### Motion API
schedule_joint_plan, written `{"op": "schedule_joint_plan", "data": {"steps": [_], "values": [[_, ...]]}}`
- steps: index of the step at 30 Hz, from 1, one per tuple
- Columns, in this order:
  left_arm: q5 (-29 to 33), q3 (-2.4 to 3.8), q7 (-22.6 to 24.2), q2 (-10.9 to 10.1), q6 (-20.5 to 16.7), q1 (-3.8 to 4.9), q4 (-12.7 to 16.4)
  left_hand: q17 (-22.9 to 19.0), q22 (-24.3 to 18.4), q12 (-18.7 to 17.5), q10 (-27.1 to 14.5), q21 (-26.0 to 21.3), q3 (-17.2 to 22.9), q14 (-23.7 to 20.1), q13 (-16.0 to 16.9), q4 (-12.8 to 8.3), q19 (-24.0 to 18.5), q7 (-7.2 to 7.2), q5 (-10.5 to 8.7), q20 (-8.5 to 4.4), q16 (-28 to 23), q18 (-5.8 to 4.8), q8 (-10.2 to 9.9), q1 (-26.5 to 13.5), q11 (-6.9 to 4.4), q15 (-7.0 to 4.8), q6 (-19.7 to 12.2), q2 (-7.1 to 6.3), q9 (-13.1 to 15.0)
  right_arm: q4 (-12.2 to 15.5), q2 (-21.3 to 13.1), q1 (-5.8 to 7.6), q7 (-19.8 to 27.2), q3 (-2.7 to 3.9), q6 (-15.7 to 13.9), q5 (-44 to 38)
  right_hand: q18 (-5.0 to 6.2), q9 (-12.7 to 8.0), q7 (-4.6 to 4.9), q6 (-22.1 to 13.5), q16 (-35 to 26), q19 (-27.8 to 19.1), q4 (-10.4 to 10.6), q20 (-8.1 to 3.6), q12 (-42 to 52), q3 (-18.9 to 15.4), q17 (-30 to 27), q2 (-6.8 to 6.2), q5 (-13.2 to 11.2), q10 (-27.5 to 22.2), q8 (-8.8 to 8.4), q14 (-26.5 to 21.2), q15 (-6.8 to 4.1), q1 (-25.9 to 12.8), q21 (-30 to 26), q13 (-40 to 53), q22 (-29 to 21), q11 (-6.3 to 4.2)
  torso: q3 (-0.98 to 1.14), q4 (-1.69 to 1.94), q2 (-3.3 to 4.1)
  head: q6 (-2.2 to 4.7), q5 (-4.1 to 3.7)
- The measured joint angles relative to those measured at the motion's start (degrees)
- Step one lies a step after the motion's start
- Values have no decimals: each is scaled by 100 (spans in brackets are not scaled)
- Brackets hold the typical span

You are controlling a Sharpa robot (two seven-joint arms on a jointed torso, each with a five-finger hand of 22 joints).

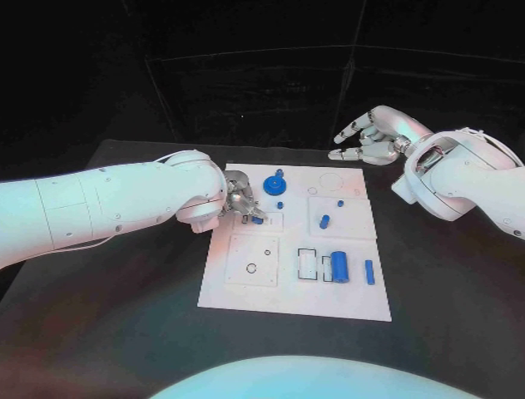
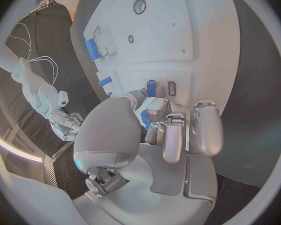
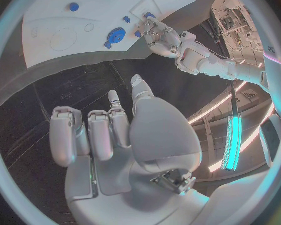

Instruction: Assemble the parts on the task board

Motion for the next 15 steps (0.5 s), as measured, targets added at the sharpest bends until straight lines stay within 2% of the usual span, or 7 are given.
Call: {"op": "schedule_joint_plan", "data": {"steps": [3, 8, 15], "values": [[-7, 2, -7, 17, 29, 3, -19, 0, 5, 0, 0, 0, 29, 0, 0, 19, 0, -22, -15, 0, 0, 0, 40, -36, 0, 0, 23, -36, 9, 1, 0, 0, 0, 0, 0, 0, 0, 0, 0, 0, 0, 0, 0, 0, 0, 0, 0, 25, 0, 0, 0, 0, 0, 25, 0, 0, 0, 0, 0, 0, 0, -4, 1], [-18, 3, -15, 53, 79, 6, -68, 0, 5, 6, 32, 0, 228, 0, 6, -180, 0, -53, -17, 0, 0, 0, 44, -232, -32, 0, 71, -67, 44, 2, 0, 0, 1, 0, 0, 1, 0, 0, 0, 0, 0, 0, 0, 0, 0, 0, 0, 31, 0, 0, 0, 0, 0, 31, 0, 0, 0, 0, 1, 0, 0, -13, -7], [-27, 3, -33, 146, 163, 9, -184, 0, 31, 68, 56, 0, 353, 0, 46, -305, 20, -95, -23, -20, 0, 0, 87, -446, -55, 0, 120, -69, 56, 7, -1, 0, 1, 0, -1, 1, 0, 0, 0, 0, -20, 0, 0, 0, 0, 0, 0, 31, 0, 0, 0, 0, 0, 31, 0, 0, 0, 0, 3, -3, 0, -16, -14]]}}
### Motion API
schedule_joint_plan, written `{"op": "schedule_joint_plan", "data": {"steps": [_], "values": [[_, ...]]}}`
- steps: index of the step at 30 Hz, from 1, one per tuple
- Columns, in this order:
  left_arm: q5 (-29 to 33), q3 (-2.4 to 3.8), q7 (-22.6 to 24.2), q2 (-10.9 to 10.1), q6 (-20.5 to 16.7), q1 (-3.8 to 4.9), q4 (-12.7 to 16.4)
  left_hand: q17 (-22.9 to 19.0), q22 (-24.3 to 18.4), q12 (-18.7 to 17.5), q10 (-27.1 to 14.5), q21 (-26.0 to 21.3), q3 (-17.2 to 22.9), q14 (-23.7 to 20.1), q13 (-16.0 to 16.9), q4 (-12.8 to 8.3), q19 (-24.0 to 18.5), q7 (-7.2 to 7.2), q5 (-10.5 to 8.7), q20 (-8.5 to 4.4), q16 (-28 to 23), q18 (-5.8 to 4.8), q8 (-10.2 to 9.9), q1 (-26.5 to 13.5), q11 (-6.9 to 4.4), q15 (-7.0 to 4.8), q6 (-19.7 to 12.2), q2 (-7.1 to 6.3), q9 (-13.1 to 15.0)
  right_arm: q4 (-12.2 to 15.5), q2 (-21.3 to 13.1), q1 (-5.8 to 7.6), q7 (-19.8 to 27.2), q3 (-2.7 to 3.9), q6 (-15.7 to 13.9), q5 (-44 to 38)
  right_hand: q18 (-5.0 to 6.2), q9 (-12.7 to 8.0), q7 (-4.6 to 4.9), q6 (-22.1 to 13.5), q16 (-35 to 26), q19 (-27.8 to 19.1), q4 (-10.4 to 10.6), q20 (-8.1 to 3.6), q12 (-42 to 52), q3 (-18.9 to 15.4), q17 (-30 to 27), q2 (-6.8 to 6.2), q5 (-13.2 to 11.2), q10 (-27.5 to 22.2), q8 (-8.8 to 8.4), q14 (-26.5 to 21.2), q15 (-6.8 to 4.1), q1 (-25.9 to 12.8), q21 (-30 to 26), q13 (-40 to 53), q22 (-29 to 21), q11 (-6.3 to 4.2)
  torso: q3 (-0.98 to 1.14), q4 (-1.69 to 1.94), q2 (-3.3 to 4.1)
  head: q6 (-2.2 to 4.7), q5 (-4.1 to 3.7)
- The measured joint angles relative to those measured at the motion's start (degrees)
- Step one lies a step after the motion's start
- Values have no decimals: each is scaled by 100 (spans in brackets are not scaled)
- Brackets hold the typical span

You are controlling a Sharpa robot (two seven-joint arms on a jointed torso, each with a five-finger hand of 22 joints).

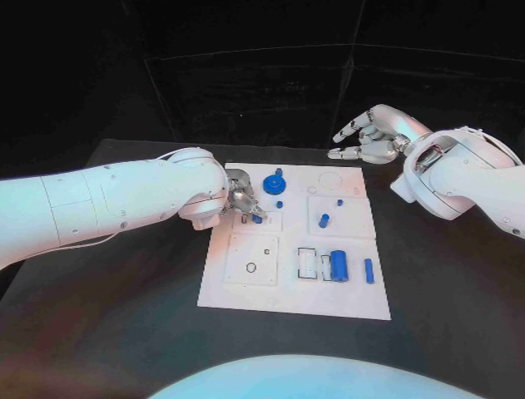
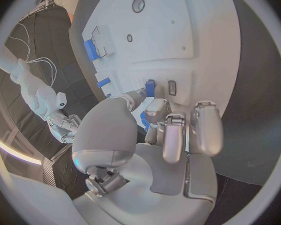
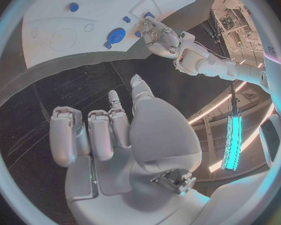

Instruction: Assemble the parts on the task board

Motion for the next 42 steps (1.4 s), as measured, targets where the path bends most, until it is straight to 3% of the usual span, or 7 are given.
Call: {"op": "schedule_joint_plan", "data": {"steps": [10, 14, 27, 34, 42], "values": [[-4, 5, -27, 67, 112, 14, -93, 0, 56, 48, 37, 0, 88, -21, 48, -141, 20, -18, -2, -20, 0, 0, 18, -209, -18, -21, 75, 28, 27, 20, -21, 0, 0, 0, -1, 0, 0, 0, 0, 0, 0, 0, 0, 0, 0, 0, 0, 0, 0, 0, 0, 0, 0, 0, 0, 0, 0, 0, -1, -7, 0, -12, -15], [-6, 1, -43, 100, 150, 13, -138, 0, 86, 87, 60, 36, -134, -7, 89, 15, 41, -59, -1, -41, 0, 0, 64, -394, -42, -35, 178, 35, 48, 27, -25, 0, -2, 0, -1, 0, 0, 0, 0, 0, 0, 0, 22, 0, 0, -22, 0, 0, 0, 0, 0, -4, -4, 0, 0, 0, 0, 0, -1, -4, 0, -15, -20], [-6, -2, -56, 162, 228, 8, -234, 0, 85, 217, 108, 57, -571, 2, 192, 210, 63, -101, -19, -63, 0, 0, 109, -515, -50, -43, 258, 128, 89, 46, -33, 0, -4, 0, -3, 1, 0, 0, 0, 0, 0, 0, 63, 0, 0, -63, 0, 0, -67, 0, 21, -21, -21, 0, 0, 0, 0, 0, -2, 3, 0, -21, -30], [-5, -5, -72, 183, 240, 6, -278, 0, 84, 217, 108, 57, -764, -19, 192, 301, 63, -101, -19, -63, 0, 0, 109, -564, -50, -64, 259, 131, 103, 49, -36, 0, -7, 0, -3, 1, 0, 0, 0, 0, 1, 0, 63, 0, 0, -63, 0, 0, -67, 0, 21, -21, -21, 0, 0, 0, 0, 0, -3, 5, -2, -19, -34], [-6, -7, -86, 201, 240, 6, -318, 0, 84, 244, 128, 57, -1257, -19, 217, 504, 83, -101, -19, -82, 0, 0, 132, -717, -70, -64, 258, 101, 133, 54, -38, 1, -7, 0, -4, 1, 0, -2, 0, 0, -21, 0, 162, 0, 0, -162, 1, 0, -152, 0, 21, -21, -21, 0, -21, 0, 0, 0, -3, 6, -2, -17, -31]]}}
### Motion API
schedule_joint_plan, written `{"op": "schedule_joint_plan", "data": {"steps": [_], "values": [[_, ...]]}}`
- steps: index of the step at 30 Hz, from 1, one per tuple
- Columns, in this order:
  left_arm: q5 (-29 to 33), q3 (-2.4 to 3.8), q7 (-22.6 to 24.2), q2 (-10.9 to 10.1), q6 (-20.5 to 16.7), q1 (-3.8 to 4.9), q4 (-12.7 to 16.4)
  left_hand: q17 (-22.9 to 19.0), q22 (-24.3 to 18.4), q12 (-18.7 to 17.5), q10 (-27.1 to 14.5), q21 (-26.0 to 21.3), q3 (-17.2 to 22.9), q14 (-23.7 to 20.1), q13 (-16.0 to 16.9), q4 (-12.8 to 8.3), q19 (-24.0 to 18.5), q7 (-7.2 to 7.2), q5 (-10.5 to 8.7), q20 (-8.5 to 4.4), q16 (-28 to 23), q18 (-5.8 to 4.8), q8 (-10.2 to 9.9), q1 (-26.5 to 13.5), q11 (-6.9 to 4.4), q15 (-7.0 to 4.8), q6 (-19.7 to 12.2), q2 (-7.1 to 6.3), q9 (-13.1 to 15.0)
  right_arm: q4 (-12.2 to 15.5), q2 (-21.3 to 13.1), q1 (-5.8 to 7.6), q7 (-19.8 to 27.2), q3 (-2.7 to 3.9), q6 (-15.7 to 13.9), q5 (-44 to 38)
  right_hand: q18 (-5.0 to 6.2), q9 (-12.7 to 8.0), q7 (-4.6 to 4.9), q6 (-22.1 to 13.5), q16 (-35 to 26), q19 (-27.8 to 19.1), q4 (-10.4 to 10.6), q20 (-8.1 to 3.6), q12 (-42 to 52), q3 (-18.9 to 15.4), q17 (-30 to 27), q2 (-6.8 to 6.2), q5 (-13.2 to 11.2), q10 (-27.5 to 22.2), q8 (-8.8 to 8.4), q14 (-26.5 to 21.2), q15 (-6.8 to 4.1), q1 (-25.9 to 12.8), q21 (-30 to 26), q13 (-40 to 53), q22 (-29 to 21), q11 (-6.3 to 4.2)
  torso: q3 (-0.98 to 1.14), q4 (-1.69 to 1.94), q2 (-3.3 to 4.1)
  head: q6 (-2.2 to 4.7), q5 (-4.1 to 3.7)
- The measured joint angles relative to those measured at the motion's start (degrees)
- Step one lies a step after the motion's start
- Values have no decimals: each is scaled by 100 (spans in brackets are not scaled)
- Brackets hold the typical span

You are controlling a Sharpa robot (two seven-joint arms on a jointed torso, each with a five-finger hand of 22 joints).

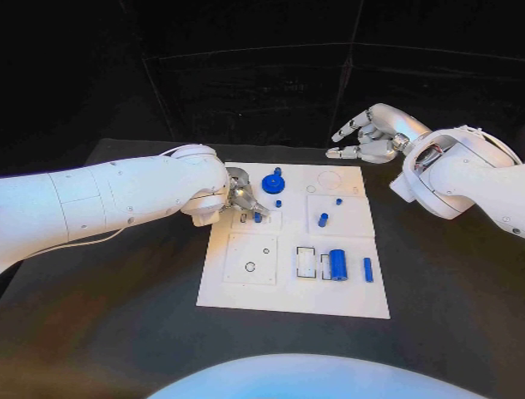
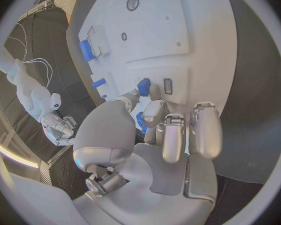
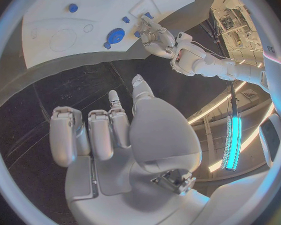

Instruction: Assemble the parts on the task board

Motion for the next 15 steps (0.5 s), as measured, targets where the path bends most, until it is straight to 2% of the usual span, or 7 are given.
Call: {"op": "schedule_joint_plan", "data": {"steps": [2, 4, 6, 8, 11, 15], "values": [[0, 0, -3, -1, -1, 0, 0, 0, 0, 0, 0, 0, -152, 0, 0, 60, 0, 0, 0, 0, 0, 0, 0, -21, 0, 0, 0, -22, 7, 2, -4, 0, 0, 0, 0, 0, 7, -4, 0, 0, 0, 0, 30, 0, 0, -30, 3, 2, -49, 0, 0, 0, 0, -2, 0, 0, 0, 0, 0, 0, 0, 0, 0], [-1, 0, -4, -9, -7, 0, 7, 0, 0, 0, 0, 0, -309, 0, 0, 137, 0, 0, -22, 0, 0, 0, 0, -49, 0, 0, 0, 5, 13, 3, -10, 0, 0, 0, -1, 0, 92, -3, 0, 0, 0, 0, 30, 0, 0, -30, 3, 17, -49, 0, 0, 0, 0, -17, 0, 0, 0, 0, 0, 0, 0, 0, -1], [-1, 0, -4, -19, -18, 0, 16, 0, 0, 0, 0, 0, -518, 2, 0, 252, 0, 0, -195, 0, 0, 0, 21, -96, 0, -2, 0, 8, 20, 3, -12, 0, 0, 0, -2, 0, 92, -3, 0, 0, 0, 0, 53, 0, 0, -53, 3, 23, -49, 0, 0, 0, 0, -23, 0, 0, 0, 0, 0, 0, 0, -1, -4], [-2, 0, -4, -39, -36, 0, 33, 0, 0, 0, 0, 0, -676, 20, 0, 348, 12, 0, -252, -12, 0, 0, 21, -101, 0, -20, 0, 3, 26, 5, -12, 0, 0, 0, -3, 0, 92, -3, 0, 0, 0, 0, 69, 0, 0, -69, 3, 23, -79, 0, 0, 0, 0, -23, 0, 0, 0, 0, 0, 0, 0, -3, -5], [-2, 0, -3, -90, -87, 0, 88, 0, -1, 0, 0, 0, -888, 20, -1, 467, 19, 0, -265, -19, 0, 0, 21, -160, 0, -20, 0, -11, 36, 5, -13, 0, 0, 0, -6, 0, 92, -3, 0, 0, 0, 0, 85, 0, 0, -85, 3, 23, -81, 0, 0, 0, 0, -23, 0, 0, 0, 0, -1, 0, 0, -1, -14], [-2, 6, 8, -175, -169, 7, 178, 0, -1, 0, 12, 0, -1036, 20, -12, 489, 19, 0, -265, -19, 0, 0, 20, -160, -12, -20, 0, -11, 35, -2, -13, 0, 0, 0, -10, 0, 92, -3, 0, 0, 0, 0, 93, 0, 0, -93, 3, 23, -81, 0, 0, 0, 0, -23, 0, 0, 0, 0, -2, 0, -1, 0, -15]]}}
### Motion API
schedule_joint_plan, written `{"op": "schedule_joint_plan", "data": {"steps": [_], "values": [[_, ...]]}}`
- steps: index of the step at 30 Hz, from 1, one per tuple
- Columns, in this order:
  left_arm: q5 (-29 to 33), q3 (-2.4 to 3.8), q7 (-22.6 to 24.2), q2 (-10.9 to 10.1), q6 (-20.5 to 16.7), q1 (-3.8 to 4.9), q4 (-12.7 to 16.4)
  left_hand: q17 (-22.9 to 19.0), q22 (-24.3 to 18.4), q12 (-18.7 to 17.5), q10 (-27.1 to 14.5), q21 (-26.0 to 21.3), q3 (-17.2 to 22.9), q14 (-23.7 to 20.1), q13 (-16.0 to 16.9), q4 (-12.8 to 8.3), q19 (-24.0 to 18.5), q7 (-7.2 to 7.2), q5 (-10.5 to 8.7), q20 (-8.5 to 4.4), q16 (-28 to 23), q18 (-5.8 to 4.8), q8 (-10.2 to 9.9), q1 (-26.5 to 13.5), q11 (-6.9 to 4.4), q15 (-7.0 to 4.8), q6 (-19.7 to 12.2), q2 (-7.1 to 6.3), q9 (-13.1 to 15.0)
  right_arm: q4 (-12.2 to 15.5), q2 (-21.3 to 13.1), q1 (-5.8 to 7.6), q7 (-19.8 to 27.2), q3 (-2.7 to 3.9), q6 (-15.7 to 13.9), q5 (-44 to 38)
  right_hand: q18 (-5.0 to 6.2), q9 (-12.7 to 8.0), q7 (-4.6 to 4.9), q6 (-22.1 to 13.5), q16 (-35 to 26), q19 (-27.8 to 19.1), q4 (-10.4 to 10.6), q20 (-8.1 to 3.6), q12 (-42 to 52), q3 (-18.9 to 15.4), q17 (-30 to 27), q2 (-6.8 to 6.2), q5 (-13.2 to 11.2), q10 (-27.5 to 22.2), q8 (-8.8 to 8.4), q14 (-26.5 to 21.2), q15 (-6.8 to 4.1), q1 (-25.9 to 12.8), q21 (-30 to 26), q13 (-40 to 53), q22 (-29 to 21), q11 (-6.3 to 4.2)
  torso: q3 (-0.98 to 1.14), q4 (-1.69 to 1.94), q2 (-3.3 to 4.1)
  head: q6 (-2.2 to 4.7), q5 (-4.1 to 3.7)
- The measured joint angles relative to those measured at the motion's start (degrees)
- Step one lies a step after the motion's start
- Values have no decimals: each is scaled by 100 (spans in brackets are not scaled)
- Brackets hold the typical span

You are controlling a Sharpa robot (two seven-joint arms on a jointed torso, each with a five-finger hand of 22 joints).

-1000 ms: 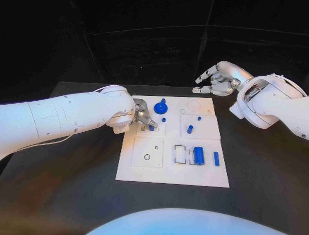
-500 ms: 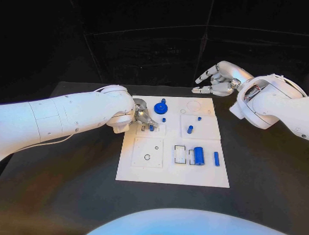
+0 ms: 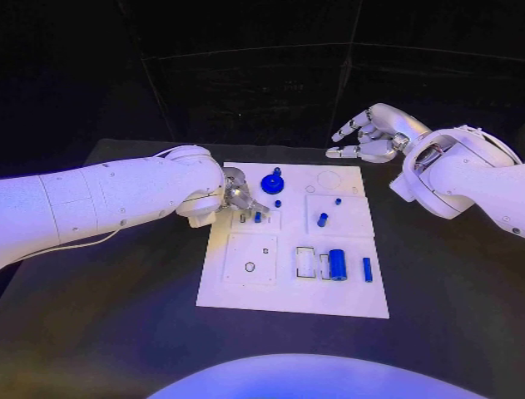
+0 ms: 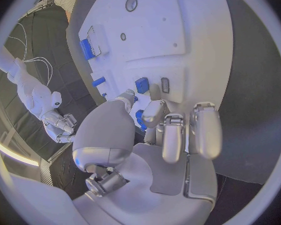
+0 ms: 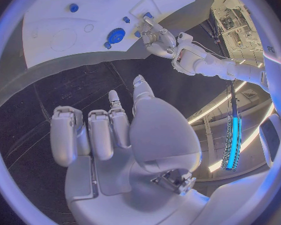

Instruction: Assemble the parts on the task board

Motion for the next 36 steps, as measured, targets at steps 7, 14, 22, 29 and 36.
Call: {"op": "schedule_joint_plan", "data": {"steps": [7, 14, 22, 29, 36], "values": [[5, 102, 72, -190, -215, 70, 188, 0, -43, -161, -96, -96, -274, 0, -210, 1, -53, 41, 0, -12, 0, 0, -84, -20, 34, 0, -125, 21, -32, -28, 7, 0, 0, 0, -15, 0, 0, 0, 0, 0, 0, 0, 24, 0, 0, -24, 0, 31, 0, 0, 0, 0, 0, -31, 0, 0, 0, 0, -1, -1, -8, 19, -3], [50, 394, 156, -350, -273, 159, 288, 0, -294, -413, -272, -326, -459, 0, -463, -21, -217, 144, 0, 37, 0, 0, -260, 277, 127, 0, -315, 180, -126, -65, 11, 0, 2, 0, -23, 3, 0, 0, 0, 0, 0, 0, 45, 0, 0, -45, -1, 31, 0, 0, 0, 0, 0, -31, 0, 0, 0, 0, -2, 1, -4, 66, -23], [177, 498, 190, -91, 72, 523, -559, 0, -370, -389, -336, -401, -673, 0, -445, -42, -279, 217, 0, 94, 0, 0, -470, 561, 191, 68, -445, 304, -312, -123, 42, 0, 2, 0, -27, 12, -1, 1, 0, 0, 1, -20, 34, -20, -18, -55, -1, 33, 46, 0, 25, 0, 0, -28, 0, 0, 0, 0, 6, 14, -2, 111, 10], [209, 490, 263, 306, 605, 591, -1355, 0, -494, -488, -436, -511, -754, -10, -549, -69, -347, 237, 0, 161, 0, 0, -555, 864, 247, 136, -461, 417, -435, -126, 71, 0, 3, 0, -27, 17, 0, 1, 0, 0, 1, -20, 36, -20, -18, -85, -2, 60, 166, 0, 29, 0, 0, 62, 0, 0, 0, 0, 5, -5, 13, 135, 25], [32, 398, 369, 592, 1008, 550, -1857, 0, -381, -387, -432, -466, -786, -10, -459, -36, -325, 277, 0, 183, 0, 0, -555, 912, 244, 136, -421, 465, -486, -132, 92, 0, 3, 0, -25, 20, -1, 1, 0, 0, 1, -20, 38, -20, -17, -119, -2, 66, 246, 0, 29, 0, 0, 129, 0, 0, 0, 0, 2, -21, 30, 132, 55]]}}
